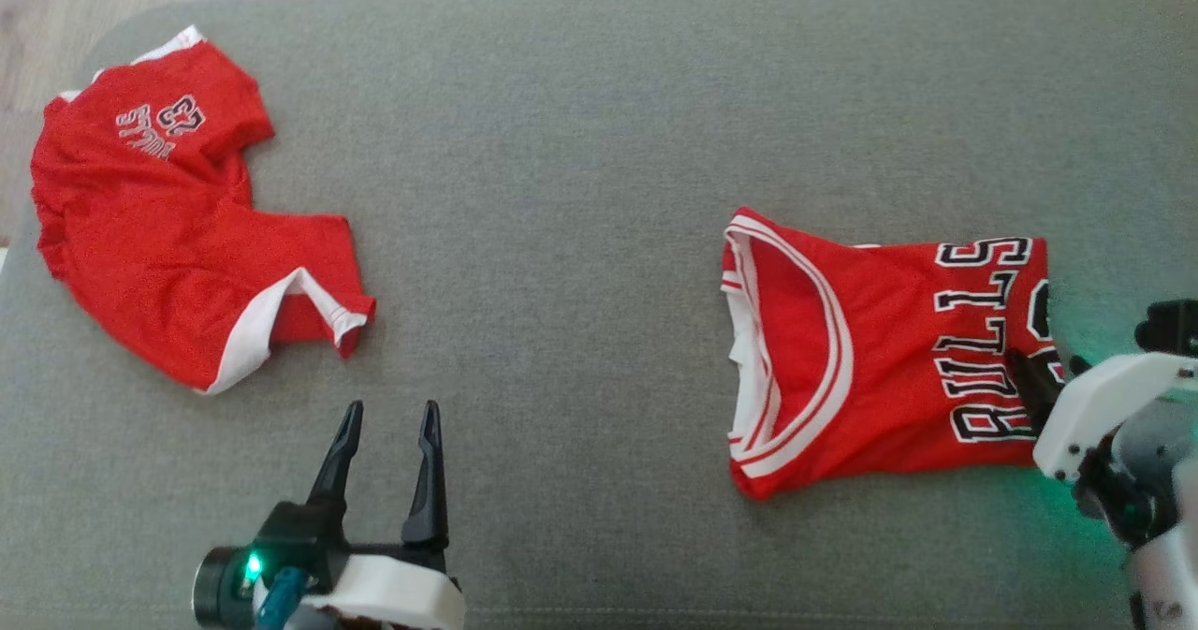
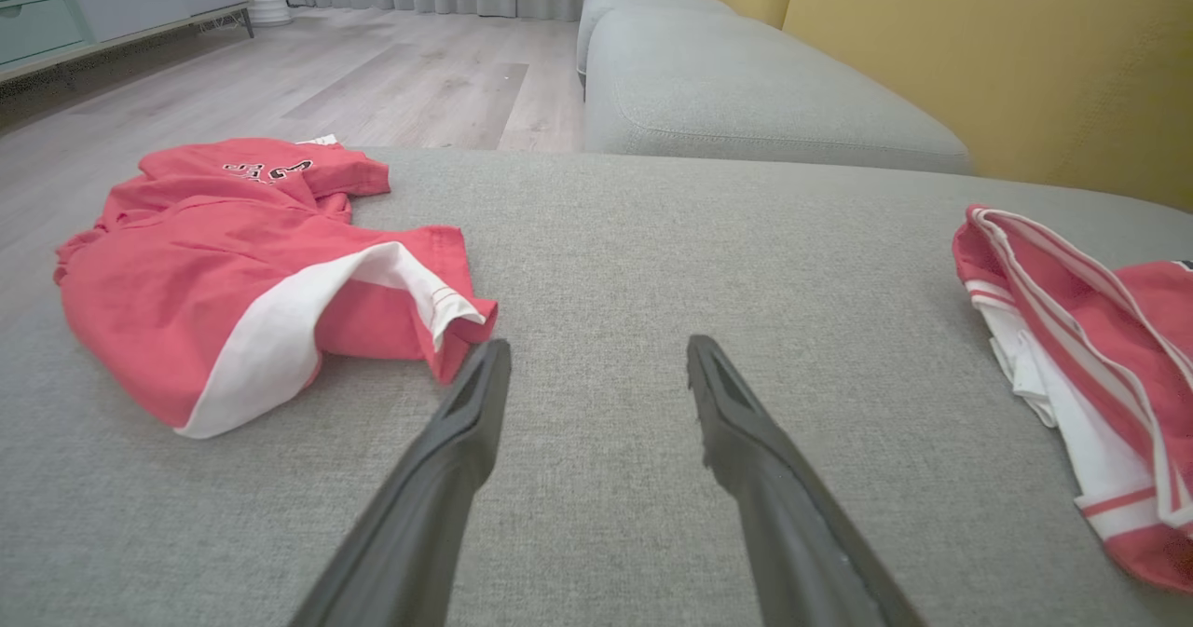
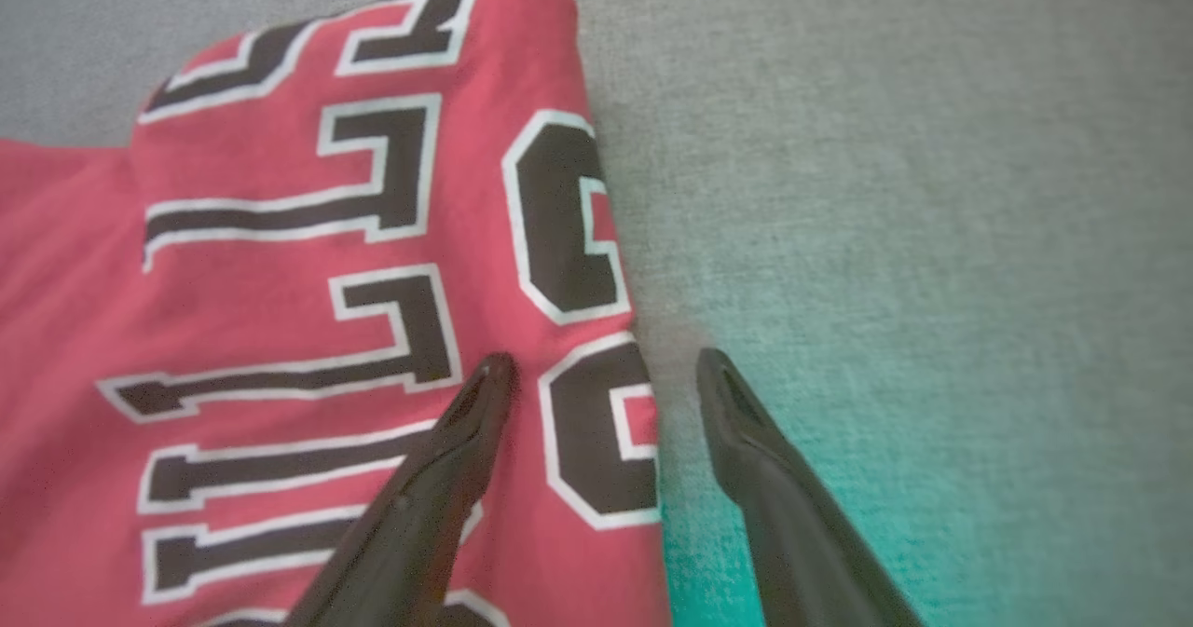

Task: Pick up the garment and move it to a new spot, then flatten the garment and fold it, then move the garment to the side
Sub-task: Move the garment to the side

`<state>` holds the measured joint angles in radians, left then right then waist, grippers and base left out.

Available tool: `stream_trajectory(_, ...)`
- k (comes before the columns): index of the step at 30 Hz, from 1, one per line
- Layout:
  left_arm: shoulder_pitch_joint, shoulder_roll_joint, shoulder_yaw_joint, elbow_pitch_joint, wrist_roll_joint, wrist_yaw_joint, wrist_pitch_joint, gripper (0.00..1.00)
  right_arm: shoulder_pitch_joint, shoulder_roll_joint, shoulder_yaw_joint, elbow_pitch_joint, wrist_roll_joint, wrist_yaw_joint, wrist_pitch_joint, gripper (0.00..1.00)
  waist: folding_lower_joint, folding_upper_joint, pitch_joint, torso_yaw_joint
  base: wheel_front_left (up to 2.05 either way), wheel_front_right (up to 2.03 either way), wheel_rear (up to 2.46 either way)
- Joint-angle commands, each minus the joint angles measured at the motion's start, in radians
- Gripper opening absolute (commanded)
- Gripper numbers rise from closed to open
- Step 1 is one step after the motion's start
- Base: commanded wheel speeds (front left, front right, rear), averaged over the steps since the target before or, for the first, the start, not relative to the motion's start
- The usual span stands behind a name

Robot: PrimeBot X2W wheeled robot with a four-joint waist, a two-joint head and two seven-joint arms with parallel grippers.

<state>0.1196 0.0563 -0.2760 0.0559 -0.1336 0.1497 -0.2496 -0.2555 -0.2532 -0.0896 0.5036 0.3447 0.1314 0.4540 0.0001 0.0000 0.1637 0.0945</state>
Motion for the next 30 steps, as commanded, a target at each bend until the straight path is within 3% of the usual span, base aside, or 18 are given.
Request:
stream_trajectory(1, -0.038, -0.006, 0.029, -0.03, 0.001, 0.003, -0.012, 1.0, -0.055, -0.021, 0.024, -0.018, 0.016, -0.001, 0.01, 1.0, -0.0001, 0.0, 0.009, 0.01, 0.0, 0.0, 0.0)
stream_trajectory(3, -0.041, -0.006, 0.029, -0.029, 0.002, 0.004, -0.012, 1.0, -0.067, -0.026, 0.04, 0.005, 0.032, -0.001, 0.024, 1.0, -0.0001, 0.0, 0.013, 0.013, 0.0, 0.0, 0.0)
stream_trajectory(4, -0.043, -0.006, 0.03, -0.029, 0.003, 0.004, -0.012, 1.0, -0.074, -0.025, 0.045, 0.012, 0.05, -0.001, 0.027, 0.91, -0.0001, 0.0, 0.016, 0.014, 0.0, 0.0, 0.0)
stream_trajectory(5, -0.044, -0.006, 0.03, -0.03, 0.003, 0.005, -0.012, 1.0, -0.082, -0.025, 0.044, 0.016, 0.068, -0.001, 0.024, 0.0, -0.0001, 0.0, 0.019, 0.015, 0.0, 0.0, 0.0)
stream_trajectory(10, -0.055, -0.006, 0.025, -0.041, -0.001, 0.012, -0.012, 1.0, -0.146, -0.044, 0.023, 0.011, 0.106, -0.001, -0.03, 0.0, -0.0001, 0.0, 0.048, -0.011, 0.0, 0.0, 0.0)
stream_trajectory(17, -0.108, -0.006, 0.01, -0.065, 0.027, -0.001, -0.012, 1.0, -0.324, -0.126, -0.048, 0.045, -0.005, -0.001, -0.15, 0.0, -0.0001, 0.0, 0.167, -0.085, 0.0, 0.0, 0.0)
stream_trajectory(23, -0.18, -0.006, -0.009, -0.089, 0.08, -0.026, -0.012, 1.0, -0.51, -0.208, -0.198, 0.164, -0.161, -0.001, -0.279, 0.0, -0.0001, 0.0, 0.288, -0.12, 0.0, 0.0, 0.0)
stream_trajectory(30, -0.193, 0.001, 0.001, -0.128, 0.111, -0.02, -0.012, 1.0, -0.648, -0.287, -0.408, 0.309, -0.344, -0.001, -0.364, 0.0, -0.0001, 0.0, 0.382, -0.116, 0.0, 0.0, 0.0)
